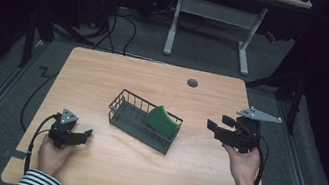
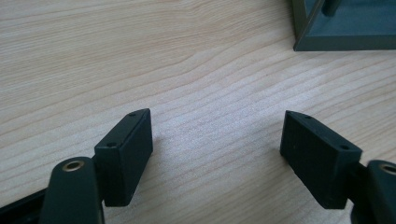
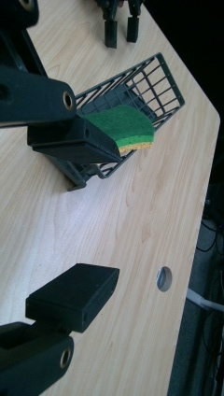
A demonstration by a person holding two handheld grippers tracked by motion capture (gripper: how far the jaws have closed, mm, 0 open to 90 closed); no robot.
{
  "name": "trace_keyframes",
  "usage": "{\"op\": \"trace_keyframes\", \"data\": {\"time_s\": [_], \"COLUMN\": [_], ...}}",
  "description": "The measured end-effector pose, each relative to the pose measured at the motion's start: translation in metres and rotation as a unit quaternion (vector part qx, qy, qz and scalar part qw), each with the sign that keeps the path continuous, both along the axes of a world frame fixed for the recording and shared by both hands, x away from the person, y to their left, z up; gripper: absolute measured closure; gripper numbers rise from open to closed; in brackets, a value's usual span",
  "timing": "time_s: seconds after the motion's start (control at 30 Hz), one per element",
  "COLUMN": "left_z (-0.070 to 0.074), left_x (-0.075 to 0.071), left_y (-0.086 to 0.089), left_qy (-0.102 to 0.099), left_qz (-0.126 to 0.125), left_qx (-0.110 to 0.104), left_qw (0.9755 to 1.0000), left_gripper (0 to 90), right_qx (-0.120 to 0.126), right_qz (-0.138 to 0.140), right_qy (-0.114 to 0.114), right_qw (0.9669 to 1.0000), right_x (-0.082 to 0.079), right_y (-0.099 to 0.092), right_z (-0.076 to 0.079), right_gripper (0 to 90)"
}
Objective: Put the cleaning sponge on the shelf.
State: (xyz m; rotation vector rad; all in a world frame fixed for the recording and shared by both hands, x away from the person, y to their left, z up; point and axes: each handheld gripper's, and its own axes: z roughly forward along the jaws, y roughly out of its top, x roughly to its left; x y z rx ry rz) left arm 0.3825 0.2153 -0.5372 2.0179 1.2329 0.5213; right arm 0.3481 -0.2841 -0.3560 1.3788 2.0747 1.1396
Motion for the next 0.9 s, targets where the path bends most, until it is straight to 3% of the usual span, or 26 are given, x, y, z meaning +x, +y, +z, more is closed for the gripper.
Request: {"op": "trace_keyframes", "data": {"time_s": [0.13, 0.23, 0.37, 0.9], "left_z": [0.0, 0.0, 0.0, 0.0], "left_x": [0.0, 0.0, 0.0, 0.0], "left_y": [0.0, 0.0, 0.0, 0.0], "left_qy": [0.0, 0.0, 0.0, 0.0], "left_qz": [0.0, 0.0, 0.0, 0.0], "left_qx": [0.0, 0.001, 0.0, 0.0], "left_qw": [1.0, 1.0, 1.0, 1.0], "left_gripper": [26.0, 26.0, 26.0, 26.1], "right_qx": [0.005, -0.002, 0.008, 0.031], "right_qz": [-0.01, -0.019, -0.027, -0.053], "right_qy": [0.003, -0.007, -0.012, -0.008], "right_qw": [0.9999, 0.9998, 0.9995, 0.9981], "right_x": [-0.005, -0.013, -0.021, -0.038], "right_y": [-0.01, -0.014, -0.023, -0.043], "right_z": [-0.004, -0.005, -0.008, -0.04], "right_gripper": [38.5, 38.5, 38.6, 37.6]}}
